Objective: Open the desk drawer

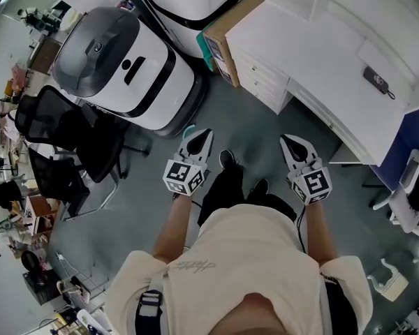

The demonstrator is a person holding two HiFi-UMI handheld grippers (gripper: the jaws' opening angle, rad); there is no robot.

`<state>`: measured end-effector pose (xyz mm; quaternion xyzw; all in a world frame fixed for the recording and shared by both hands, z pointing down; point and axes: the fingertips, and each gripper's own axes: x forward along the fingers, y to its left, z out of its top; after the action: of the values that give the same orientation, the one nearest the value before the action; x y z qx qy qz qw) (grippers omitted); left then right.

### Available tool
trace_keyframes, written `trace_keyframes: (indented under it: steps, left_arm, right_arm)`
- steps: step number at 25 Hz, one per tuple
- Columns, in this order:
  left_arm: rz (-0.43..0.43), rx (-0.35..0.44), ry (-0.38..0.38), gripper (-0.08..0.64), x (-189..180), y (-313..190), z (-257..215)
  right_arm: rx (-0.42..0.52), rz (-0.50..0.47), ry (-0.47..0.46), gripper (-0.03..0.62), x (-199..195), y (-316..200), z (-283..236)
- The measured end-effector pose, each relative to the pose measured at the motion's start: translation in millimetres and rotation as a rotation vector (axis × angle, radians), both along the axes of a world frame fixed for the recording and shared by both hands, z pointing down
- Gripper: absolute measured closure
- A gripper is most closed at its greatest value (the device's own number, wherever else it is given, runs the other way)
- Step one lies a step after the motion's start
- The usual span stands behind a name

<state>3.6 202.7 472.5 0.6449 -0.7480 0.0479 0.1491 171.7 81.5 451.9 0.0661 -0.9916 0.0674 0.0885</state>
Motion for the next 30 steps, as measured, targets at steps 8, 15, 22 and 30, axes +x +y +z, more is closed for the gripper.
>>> trace_keyframes:
  steps: [8,15,22,30]
  left_arm:
    - [-0.01,0.016,0.019,0.555,-59.4,-27.0,5.0]
    - [0.063,0.033,0.004,0.555,-128.4,-61.2,-4.5]
    - [0.176,0.065,-0.007,0.555,-186.4,-98.3,-15.7]
    - [0.26,0.072,0.018,0.555,-237.7,-118.2,-5.3]
  right_arm:
    - [0.019,0.007,0.017,0.591,-53.0,-22.8,-2.4]
    - [0.053,0.055,0.02,0.591,-120.3,-45.6,-25.2]
    - [0.083,0.146,0.036,0.591,-175.2,-65.1,-40.2]
    - [0.081,0.234,0.044,0.591,-223.1,-66.4,-37.0]
